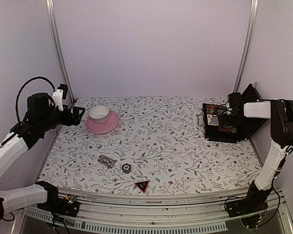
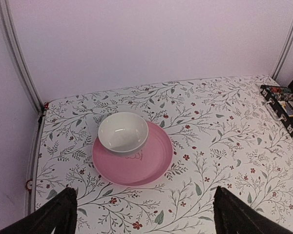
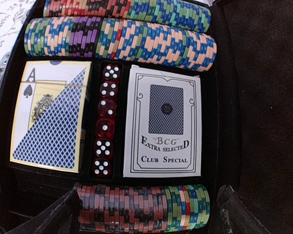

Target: Pack up texas hold em set

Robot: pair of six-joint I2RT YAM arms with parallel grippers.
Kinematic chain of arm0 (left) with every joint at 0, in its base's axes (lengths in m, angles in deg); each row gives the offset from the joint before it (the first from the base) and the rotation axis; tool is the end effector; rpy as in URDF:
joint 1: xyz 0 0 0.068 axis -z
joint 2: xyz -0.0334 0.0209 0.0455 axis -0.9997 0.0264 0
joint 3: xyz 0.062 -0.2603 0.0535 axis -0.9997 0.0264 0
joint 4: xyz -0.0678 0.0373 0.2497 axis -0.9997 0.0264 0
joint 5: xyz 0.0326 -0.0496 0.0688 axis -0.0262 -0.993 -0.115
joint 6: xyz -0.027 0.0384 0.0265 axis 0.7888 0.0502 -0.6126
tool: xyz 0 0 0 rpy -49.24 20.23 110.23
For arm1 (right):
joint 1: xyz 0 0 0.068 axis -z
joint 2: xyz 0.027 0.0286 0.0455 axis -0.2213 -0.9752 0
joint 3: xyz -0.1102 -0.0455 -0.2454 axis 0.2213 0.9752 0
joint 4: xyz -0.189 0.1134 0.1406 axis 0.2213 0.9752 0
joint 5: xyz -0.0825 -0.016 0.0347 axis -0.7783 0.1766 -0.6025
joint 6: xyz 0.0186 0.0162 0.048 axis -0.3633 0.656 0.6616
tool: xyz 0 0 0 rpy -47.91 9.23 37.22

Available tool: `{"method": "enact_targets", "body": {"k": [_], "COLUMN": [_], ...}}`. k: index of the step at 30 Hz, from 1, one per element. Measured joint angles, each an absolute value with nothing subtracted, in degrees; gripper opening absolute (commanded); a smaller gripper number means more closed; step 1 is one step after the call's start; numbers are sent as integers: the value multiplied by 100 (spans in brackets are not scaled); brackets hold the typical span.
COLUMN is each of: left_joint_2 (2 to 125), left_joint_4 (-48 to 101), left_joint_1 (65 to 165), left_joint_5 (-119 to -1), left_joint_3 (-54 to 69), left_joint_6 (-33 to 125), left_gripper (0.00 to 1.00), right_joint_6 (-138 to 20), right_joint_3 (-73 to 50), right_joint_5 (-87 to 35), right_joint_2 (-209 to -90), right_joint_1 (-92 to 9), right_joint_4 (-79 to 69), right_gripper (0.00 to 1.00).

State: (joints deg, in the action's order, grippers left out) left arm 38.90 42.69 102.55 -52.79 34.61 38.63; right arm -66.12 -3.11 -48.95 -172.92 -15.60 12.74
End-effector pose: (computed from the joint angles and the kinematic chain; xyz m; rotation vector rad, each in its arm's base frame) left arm 0.1988 -0.0504 0.3176 0.1732 1.9117 -0.2307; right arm 0.3788 0.0094 0.1783 0.0340 2.5196 -0.3130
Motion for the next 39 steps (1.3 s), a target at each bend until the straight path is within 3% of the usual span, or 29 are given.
{"method": "enact_targets", "body": {"k": [39], "left_joint_2": [3897], "left_joint_4": [4271], "left_joint_1": [10255], "left_joint_5": [-5299], "left_joint_3": [3461], "left_joint_6": [3863], "left_gripper": [97], "right_joint_6": [-6671], "right_joint_3": [-392], "right_joint_5": [-5498], "right_joint_2": [-17633], "right_joint_1": [-1815], "right_joint_4": [1320], "right_gripper": [99]}}
